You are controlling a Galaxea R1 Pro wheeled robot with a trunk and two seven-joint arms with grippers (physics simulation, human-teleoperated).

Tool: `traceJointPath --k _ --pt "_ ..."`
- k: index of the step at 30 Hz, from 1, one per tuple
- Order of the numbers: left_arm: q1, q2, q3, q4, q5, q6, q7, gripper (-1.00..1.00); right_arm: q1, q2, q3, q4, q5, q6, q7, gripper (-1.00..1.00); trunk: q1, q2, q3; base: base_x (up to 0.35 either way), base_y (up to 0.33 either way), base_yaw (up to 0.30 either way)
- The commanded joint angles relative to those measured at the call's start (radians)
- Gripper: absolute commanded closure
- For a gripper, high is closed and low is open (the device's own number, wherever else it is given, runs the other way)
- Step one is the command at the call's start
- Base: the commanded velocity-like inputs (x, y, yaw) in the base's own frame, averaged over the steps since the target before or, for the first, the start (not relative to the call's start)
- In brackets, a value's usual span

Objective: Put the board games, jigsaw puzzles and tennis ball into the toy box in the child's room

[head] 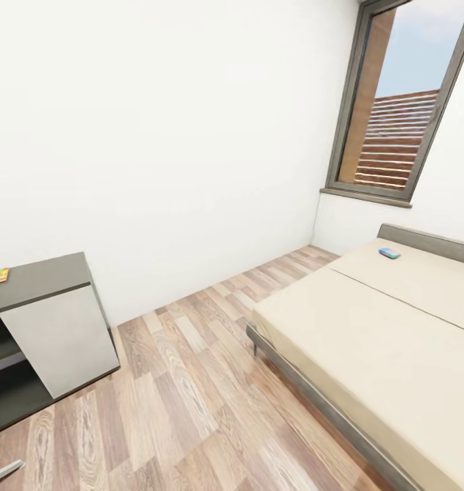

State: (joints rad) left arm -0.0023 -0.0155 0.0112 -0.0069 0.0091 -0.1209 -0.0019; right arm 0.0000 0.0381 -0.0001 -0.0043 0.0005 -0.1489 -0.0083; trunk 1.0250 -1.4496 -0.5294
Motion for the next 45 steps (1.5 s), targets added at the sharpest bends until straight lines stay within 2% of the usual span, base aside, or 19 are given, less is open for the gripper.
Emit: traceJointPath --k 1,11,15,18,19,20,21,26,27,28,31,32,35,39,45 --pt "0.000 0.001 0.001 0.000 0.001 -0.003 0.000 -1.00 0.000 0.000 0.000 0.000 0.000 -0.002 -0.001 -1.00 0.000 0.000 -0.001 0.046 0.000 0.000" --pt "-0.001 0.010 0.001 -0.041 0.001 -0.002 -0.001 -1.00 0.000 0.004 -0.002 0.000 -0.002 -0.005 -0.001 -1.00 0.000 0.000 -0.001 0.193 0.098 0.000" --pt "-0.001 0.010 0.002 -0.071 0.001 0.002 0.000 -1.00 -0.001 0.015 -0.005 -0.013 -0.004 -0.005 0.001 -1.00 0.000 0.000 -0.001 0.072 0.040 0.000" --pt "-0.001 0.010 0.003 -0.114 0.002 0.007 -0.001 -1.00 -0.001 0.014 -0.005 -0.061 -0.005 0.000 0.015 -1.00 0.000 0.000 -0.001 0.026 0.015 0.000" --pt "-0.003 0.010 0.003 -0.175 0.002 0.020 -0.003 -1.00 -0.005 0.017 -0.007 -0.130 -0.007 0.013 0.034 -1.00 0.000 0.000 -0.001 0.008 0.004 0.000" --pt "-0.004 0.010 0.003 -0.191 0.002 0.027 -0.003 -1.00 -0.009 0.019 -0.007 -0.149 -0.007 0.021 0.037 -1.00 0.000 0.000 -0.001 0.006 0.003 0.000" --pt "-0.005 0.011 0.004 -0.206 0.002 0.035 -0.004 -1.00 -0.014 0.021 -0.008 -0.169 -0.007 0.034 0.039 -1.00 0.000 0.000 -0.001 0.005 0.003 0.000" --pt "-0.030 0.011 0.005 -0.301 0.003 0.095 -0.002 -1.00 -0.082 0.052 -0.008 -0.298 -0.009 0.195 0.032 -1.00 0.000 0.000 -0.001 0.002 0.001 0.000" --pt "-0.049 0.012 0.009 -0.331 0.004 0.116 -0.002 -1.00 -0.111 0.061 -0.008 -0.344 -0.010 0.263 0.021 -1.00 0.000 0.000 -0.001 0.000 0.000 0.000" --pt "-0.061 0.012 0.012 -0.344 0.004 0.128 -0.002 -1.00 -0.125 0.064 -0.008 -0.367 -0.010 0.296 0.012 -1.00 0.000 0.000 -0.001 0.000 0.000 0.000" --pt "-0.120 0.014 0.043 -0.381 0.003 0.178 -0.001 -1.00 -0.175 0.075 -0.009 -0.454 -0.012 0.391 -0.034 -1.00 0.000 0.000 -0.001 0.000 0.000 0.000" --pt "-0.155 0.022 0.066 -0.390 0.003 0.199 0.000 -1.00 -0.194 0.081 -0.010 -0.491 -0.012 0.417 -0.064 -1.00 0.000 0.000 -0.001 0.000 0.000 0.000" --pt "-0.197 0.038 0.101 -0.398 0.002 0.217 -0.003 -1.00 -0.213 0.089 -0.012 -0.530 -0.018 0.437 -0.106 -1.00 0.000 0.000 -0.001 0.000 0.000 0.000" --pt "-0.232 0.076 0.155 -0.404 0.002 0.224 -0.009 -1.00 -0.226 0.096 -0.009 -0.559 -0.034 0.419 -0.146 -1.00 0.000 0.000 -0.001 0.000 0.000 0.000" --pt "-0.242 0.092 0.173 -0.402 0.001 0.205 -0.012 -1.00 -0.229 0.099 -0.003 -0.567 -0.039 0.365 -0.159 -1.00 0.000 0.000 -0.001 0.000 0.000 0.000"
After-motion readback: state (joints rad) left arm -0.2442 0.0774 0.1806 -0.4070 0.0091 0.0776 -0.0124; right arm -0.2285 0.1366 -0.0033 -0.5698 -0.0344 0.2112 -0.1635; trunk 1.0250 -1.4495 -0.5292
